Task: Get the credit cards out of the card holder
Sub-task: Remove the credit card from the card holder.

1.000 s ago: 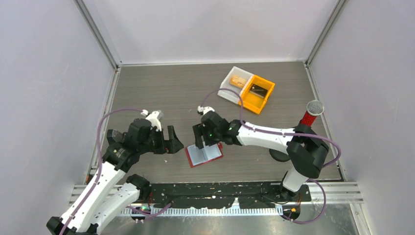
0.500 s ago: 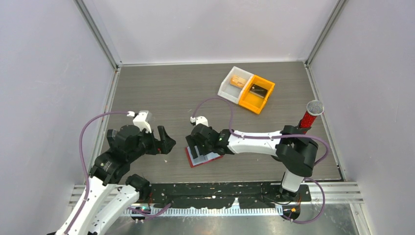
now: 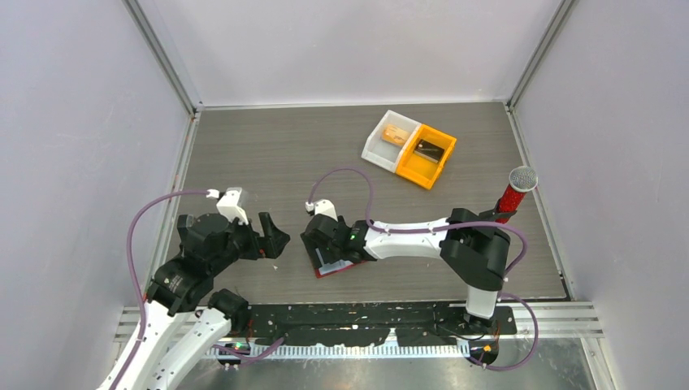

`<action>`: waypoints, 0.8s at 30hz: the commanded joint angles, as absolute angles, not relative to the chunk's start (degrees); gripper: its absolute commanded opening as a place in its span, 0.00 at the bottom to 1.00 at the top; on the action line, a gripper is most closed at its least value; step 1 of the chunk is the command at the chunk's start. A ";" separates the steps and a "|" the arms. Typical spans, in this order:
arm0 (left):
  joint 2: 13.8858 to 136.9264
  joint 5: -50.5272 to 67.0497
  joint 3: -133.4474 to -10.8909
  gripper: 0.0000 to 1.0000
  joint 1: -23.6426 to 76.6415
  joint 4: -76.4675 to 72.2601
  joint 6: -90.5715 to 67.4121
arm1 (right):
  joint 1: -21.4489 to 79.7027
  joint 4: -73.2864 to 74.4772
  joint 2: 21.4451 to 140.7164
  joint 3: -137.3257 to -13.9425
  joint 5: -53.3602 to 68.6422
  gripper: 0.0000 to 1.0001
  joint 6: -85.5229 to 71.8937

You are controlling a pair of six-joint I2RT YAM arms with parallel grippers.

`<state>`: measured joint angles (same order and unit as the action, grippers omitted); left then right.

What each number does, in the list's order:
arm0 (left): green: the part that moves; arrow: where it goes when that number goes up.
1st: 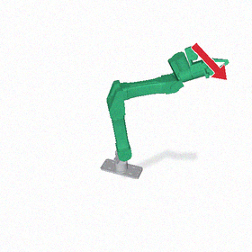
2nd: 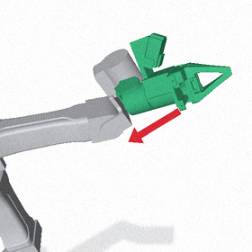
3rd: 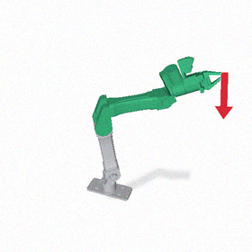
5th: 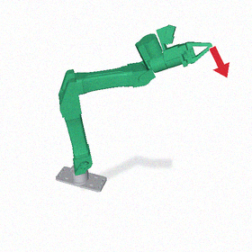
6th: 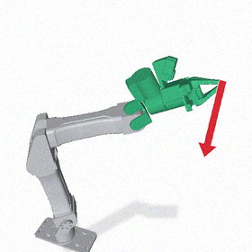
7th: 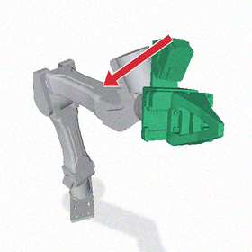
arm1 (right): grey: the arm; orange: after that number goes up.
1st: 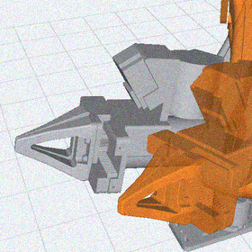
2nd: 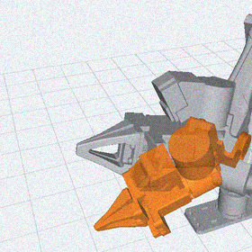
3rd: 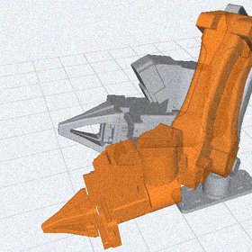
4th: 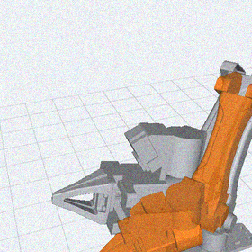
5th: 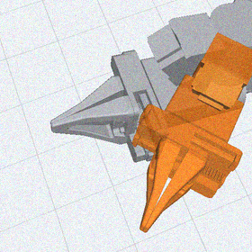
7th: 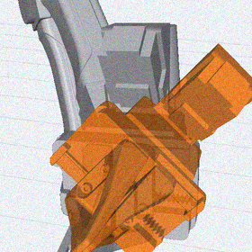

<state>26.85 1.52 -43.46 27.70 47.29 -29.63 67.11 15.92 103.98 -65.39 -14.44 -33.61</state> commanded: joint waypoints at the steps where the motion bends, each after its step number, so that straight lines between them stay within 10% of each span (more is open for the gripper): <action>1: 25.64 0.46 -42.52 0.97 27.85 45.09 -30.64 | 67.49 15.56 105.13 -67.20 -16.32 0.78 -34.63; 24: 34.64 6.64 -38.55 0.94 27.79 44.53 -32.84 | 67.27 5.90 101.27 -61.80 -10.40 0.57 -37.65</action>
<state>33.36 4.62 -39.64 27.70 46.94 -31.53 67.48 11.03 104.60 -63.29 -12.73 -35.31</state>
